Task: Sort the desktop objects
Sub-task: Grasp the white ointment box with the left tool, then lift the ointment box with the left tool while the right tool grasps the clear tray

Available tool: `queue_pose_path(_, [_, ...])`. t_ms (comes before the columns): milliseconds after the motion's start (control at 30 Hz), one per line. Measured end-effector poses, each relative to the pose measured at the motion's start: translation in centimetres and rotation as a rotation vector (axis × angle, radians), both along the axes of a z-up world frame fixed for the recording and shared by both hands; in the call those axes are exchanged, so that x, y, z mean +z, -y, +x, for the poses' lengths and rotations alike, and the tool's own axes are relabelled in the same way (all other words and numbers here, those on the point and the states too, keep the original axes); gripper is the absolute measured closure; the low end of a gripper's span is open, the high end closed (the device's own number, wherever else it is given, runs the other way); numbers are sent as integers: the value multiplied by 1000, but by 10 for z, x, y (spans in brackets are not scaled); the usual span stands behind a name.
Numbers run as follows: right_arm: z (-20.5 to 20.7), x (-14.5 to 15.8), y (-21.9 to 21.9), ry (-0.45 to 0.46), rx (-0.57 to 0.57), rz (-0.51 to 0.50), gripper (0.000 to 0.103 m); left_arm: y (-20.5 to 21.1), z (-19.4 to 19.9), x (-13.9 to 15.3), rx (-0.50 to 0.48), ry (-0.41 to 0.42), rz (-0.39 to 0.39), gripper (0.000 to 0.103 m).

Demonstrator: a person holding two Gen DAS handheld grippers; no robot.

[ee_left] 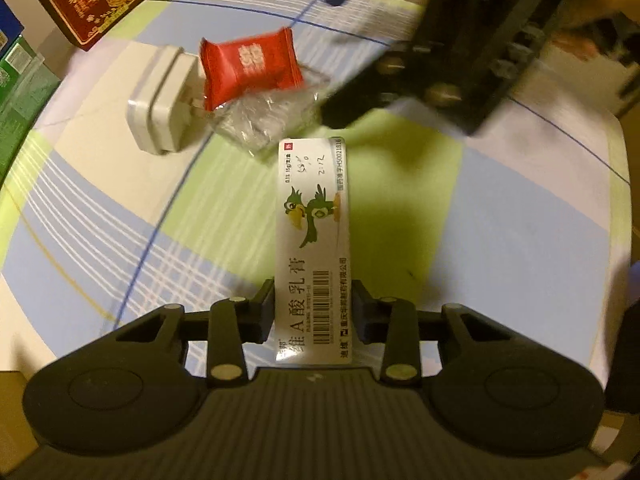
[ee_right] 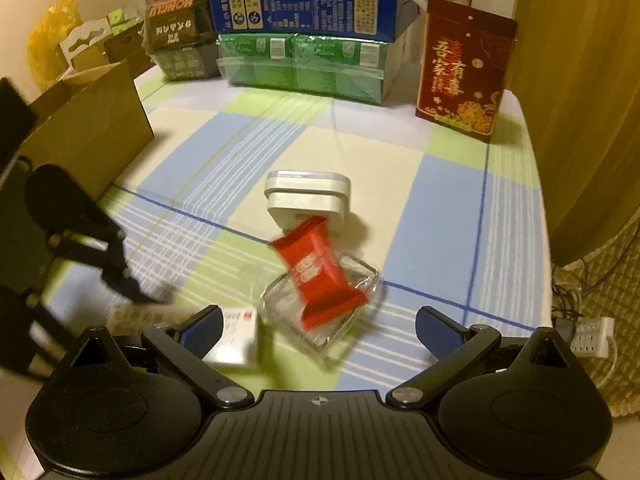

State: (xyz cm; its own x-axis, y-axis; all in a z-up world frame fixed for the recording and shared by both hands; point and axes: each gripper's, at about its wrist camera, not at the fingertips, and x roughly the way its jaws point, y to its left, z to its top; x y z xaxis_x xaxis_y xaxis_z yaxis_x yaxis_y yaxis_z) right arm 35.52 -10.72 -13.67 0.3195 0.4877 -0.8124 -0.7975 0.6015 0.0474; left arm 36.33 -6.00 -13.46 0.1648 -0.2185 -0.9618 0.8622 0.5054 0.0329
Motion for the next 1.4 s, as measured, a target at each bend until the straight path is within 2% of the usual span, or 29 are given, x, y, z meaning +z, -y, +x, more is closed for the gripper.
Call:
queue_pose_path(333, [14,-17,-21,-89,-119,31,3,-18,-5,0,124,-29,8,70])
queue_pose_path(400, [15,-21,-26,-96,-140,27,10,-21,-6,0,141,-34,6,70])
queue_pose_path(433, [16,-23,-29,-98,-151,16,20,-22,-6,0,143,-33,6,70])
queue_pose_path(533, [19,-29,-32,-117,-184,-6,29,-23,-7,0,151,-29,4,70])
queue_pose_path(567, [19,-31,-32,-123,-185,-11,37,-23,-7,0,152,-28,5,70])
queue_pose_path(633, [17,-30,-30,-104,-179,-27,44,-23,-8,0,162,-27,3,70])
queue_pose_path(800, [3,-27,-20,-81,-126,-79,44,-21,-8,0,200,-25,-12,69])
queue_pose_path(933, [-23,-25,0,-72,-52,-132,44,-22,-13,1,238,-16,-18,69])
queue_pose_path(1167, [-66,-20,39,-86,20,-146,44,-15,-23,0,329,-20,-49,68])
queue_pose_path(1400, [-99,-16,68,-90,54,-128,42,-4,-62,2,363,-17,-56,69])
